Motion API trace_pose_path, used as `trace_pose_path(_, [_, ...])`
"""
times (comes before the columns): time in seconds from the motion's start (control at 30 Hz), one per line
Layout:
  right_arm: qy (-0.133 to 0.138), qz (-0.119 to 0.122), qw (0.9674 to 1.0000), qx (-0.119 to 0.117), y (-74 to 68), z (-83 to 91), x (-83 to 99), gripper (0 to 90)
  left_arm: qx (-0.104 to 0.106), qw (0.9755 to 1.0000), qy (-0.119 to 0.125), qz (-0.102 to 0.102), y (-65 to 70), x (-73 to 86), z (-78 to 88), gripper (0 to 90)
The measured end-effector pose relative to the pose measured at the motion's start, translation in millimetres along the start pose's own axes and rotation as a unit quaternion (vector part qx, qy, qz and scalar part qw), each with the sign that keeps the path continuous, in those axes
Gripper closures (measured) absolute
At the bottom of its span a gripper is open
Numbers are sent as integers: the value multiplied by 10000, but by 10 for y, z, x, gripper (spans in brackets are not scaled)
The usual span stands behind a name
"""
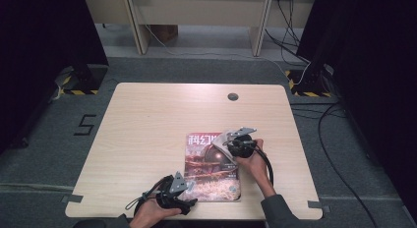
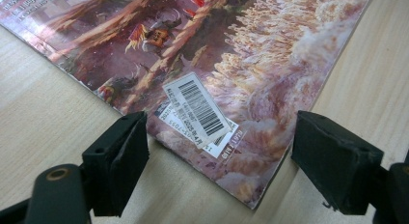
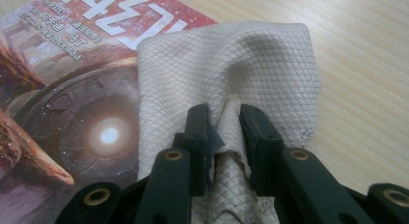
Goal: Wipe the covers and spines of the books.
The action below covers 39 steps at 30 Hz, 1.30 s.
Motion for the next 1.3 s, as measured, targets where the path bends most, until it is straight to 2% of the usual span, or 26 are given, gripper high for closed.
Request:
trace_pose_path(0.1, [-5,-22,10000,-2,-3,0,0,740,40,9999,-61,76,-6,-4,-18,200])
trace_pose_path(0.33, [-3,-113,9999,85,26,-9,-6,748,-19,9997,4,233,-49,-43,-70,221])
trace_pose_path(0.4, [5,-175,9998,6,7,-12,-9,748,-53,9997,37,253,-55,-55,-84,233])
trace_pose_path(0.5, [-12,-111,9999,-56,-48,-15,-19,749,-67,9996,56,280,-88,-91,-125,240])
trace_pose_path(0.57, [8,-72,9997,-223,-145,-33,-40,747,-151,9993,123,333,-115,-129,-170,253])
trace_pose_path(0.67, [-26,147,9992,-383,-315,-44,-63,747,-161,9993,111,306,-121,-146,-184,252])
trace_pose_path(0.77, [-39,329,9978,-581,-496,-58,-89,747,-150,9991,130,365,-125,-150,-186,256])
trace_pose_path(0.8, [-39,329,9978,-581,-496,-58,-89,747,-150,9991,130,365,-125,-150,-186,258])
trace_pose_path(0.83, [-62,432,9970,-633,-551,-60,-98,748,-112,9990,144,402,-129,-154,-180,258])
trace_pose_path(0.87, [-86,529,9968,-601,-580,-64,-109,747,-52,9981,287,543,-138,-178,-148,285])
trace_pose_path(1.0, [-56,411,9968,-678,-554,-63,-101,744,-68,9972,408,623,-175,-180,-49,274])
trace_pose_path(1.1, [-80,355,9973,-633,-521,-60,-100,743,-114,9961,477,732,-269,-133,79,253])
trace_pose_path(1.2, [-136,483,9971,-580,-548,-62,-112,744,-153,9952,536,807,-334,-130,135,252])
trace_pose_path(1.3, [-113,504,9968,-609,-596,-71,-119,744,-205,9946,564,842,-376,-133,161,251])
Point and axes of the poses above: each handheld gripper's, and its own axes: z roughly backward along the jaws, x roughly out of its underside, y roughly to its right, the point moved 6 cm from there along -z, roughly forward along the jaws, and after that the axes turned 4 degrees about y, right-handed, at the moved point
